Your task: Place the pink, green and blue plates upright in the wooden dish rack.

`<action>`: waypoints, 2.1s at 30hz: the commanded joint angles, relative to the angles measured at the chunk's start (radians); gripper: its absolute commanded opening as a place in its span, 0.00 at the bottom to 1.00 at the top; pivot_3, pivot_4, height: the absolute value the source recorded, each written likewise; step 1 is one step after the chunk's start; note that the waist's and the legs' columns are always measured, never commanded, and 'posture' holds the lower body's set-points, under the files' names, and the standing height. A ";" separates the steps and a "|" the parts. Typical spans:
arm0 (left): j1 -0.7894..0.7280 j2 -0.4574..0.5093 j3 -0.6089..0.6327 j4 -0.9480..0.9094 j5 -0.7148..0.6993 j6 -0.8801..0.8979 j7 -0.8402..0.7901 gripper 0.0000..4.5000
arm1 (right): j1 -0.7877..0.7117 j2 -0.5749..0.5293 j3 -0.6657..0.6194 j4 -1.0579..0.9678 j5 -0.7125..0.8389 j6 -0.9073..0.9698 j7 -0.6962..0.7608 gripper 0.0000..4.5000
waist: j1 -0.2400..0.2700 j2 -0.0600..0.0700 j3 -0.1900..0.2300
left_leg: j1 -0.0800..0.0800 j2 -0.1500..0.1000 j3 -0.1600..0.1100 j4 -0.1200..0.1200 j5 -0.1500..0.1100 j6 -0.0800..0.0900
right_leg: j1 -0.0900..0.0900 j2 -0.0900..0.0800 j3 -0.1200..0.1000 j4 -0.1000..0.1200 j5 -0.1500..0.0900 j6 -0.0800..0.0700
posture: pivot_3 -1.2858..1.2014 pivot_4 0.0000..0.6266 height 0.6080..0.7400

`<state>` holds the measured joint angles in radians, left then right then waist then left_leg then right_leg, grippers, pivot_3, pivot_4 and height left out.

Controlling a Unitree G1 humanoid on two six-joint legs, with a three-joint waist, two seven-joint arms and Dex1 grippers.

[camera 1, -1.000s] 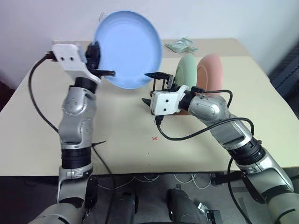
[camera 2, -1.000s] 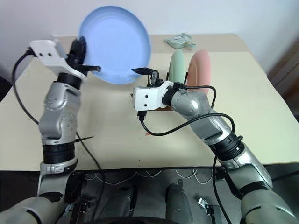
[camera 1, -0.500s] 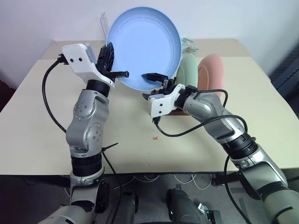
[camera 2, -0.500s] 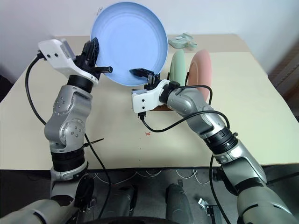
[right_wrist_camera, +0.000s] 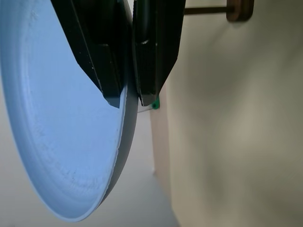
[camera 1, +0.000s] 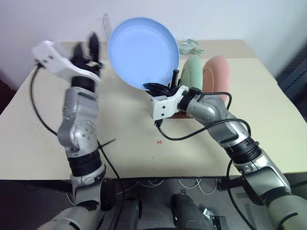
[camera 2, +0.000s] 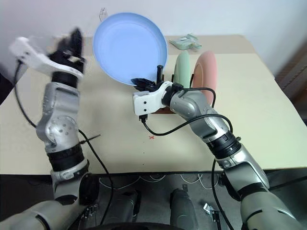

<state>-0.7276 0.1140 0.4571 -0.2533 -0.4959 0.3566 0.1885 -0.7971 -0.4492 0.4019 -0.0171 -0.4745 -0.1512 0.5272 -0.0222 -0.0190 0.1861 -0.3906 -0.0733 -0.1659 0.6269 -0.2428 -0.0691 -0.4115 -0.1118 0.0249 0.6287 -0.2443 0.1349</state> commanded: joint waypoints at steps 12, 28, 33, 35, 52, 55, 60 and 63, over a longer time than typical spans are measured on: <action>0.499 0.311 -0.334 0.013 0.131 -0.076 -0.591 0.89 | 0.023 0.393 -0.396 -0.344 0.803 0.680 -0.060 0.00 | 0.007 0.001 0.000 | -0.001 0.000 -0.003 0.000 -0.002 0.004 | 0.000 0.000 0.000 0.000 0.000 -0.001 | 0.52 0.24 1.00; 0.568 0.315 -0.428 -0.063 0.111 -0.045 -0.746 0.89 | 0.061 0.505 -0.613 -0.371 1.173 1.051 -0.384 0.00 | 0.002 0.006 -0.001 | 0.000 0.001 0.000 -0.007 -0.002 0.003 | -0.006 0.000 0.001 0.002 0.001 -0.003 | 0.52 0.24 1.00; 0.574 0.313 -0.429 -0.069 0.113 -0.043 -0.744 0.89 | 0.062 0.503 -0.631 -0.350 1.205 1.052 -0.438 0.00 | 0.000 0.006 0.000 | 0.000 0.001 0.000 -0.007 -0.002 0.003 | -0.006 0.000 0.001 0.002 0.001 -0.003 | 0.52 0.24 1.00; 0.576 0.313 -0.431 -0.071 0.115 -0.043 -0.745 0.89 | 0.063 0.499 -0.630 -0.350 1.212 1.051 -0.451 0.00 | -0.001 0.006 0.000 | 0.000 0.001 0.000 -0.007 -0.002 0.003 | -0.006 0.000 0.001 0.002 0.001 -0.003 | 0.52 0.24 1.00; 0.586 0.291 -0.441 -0.023 0.150 -0.092 -0.757 0.91 | 0.067 0.480 -0.651 -0.295 1.278 1.115 -0.567 0.23 | 0.001 0.006 0.000 | 0.000 0.001 0.000 -0.007 -0.002 0.003 | -0.006 0.001 0.001 0.002 0.001 -0.003 | 0.52 0.24 1.00; 0.588 0.290 -0.439 -0.011 0.153 -0.103 -0.763 0.91 | 0.065 0.475 -0.647 -0.297 1.280 1.116 -0.568 0.56 | 0.000 0.006 0.000 | 0.000 0.001 0.000 -0.007 -0.002 0.003 | -0.006 0.001 0.001 0.002 0.001 -0.003 | 0.52 0.24 1.00; 0.593 0.292 -0.433 0.011 0.155 -0.124 -0.777 0.91 | 0.061 0.432 -0.610 -0.314 1.253 1.115 -0.556 0.89 | 0.001 0.006 0.000 | 0.000 0.001 0.000 -0.007 -0.002 0.004 | -0.006 0.001 0.001 0.002 0.001 -0.003 | 0.52 0.24 1.00; 0.597 0.292 -0.429 0.022 0.154 -0.137 -0.785 0.91 | 0.054 0.368 -0.564 -0.337 1.218 1.111 -0.529 0.89 | 0.001 0.006 0.000 | -0.001 0.001 0.000 -0.007 -0.002 0.004 | -0.006 0.001 0.001 0.002 0.001 -0.003 | 0.52 0.24 1.00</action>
<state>-0.1310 0.4062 0.0140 -0.2252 -0.3424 0.2474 -0.5889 -0.7148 -0.0631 -0.1840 -0.2978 0.7543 0.9681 -0.0230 -0.0209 -0.0127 0.1857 -0.3911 -0.0719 -0.1657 0.6198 -0.2444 -0.0656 -0.4174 -0.1112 0.0257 0.6307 -0.2430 0.1321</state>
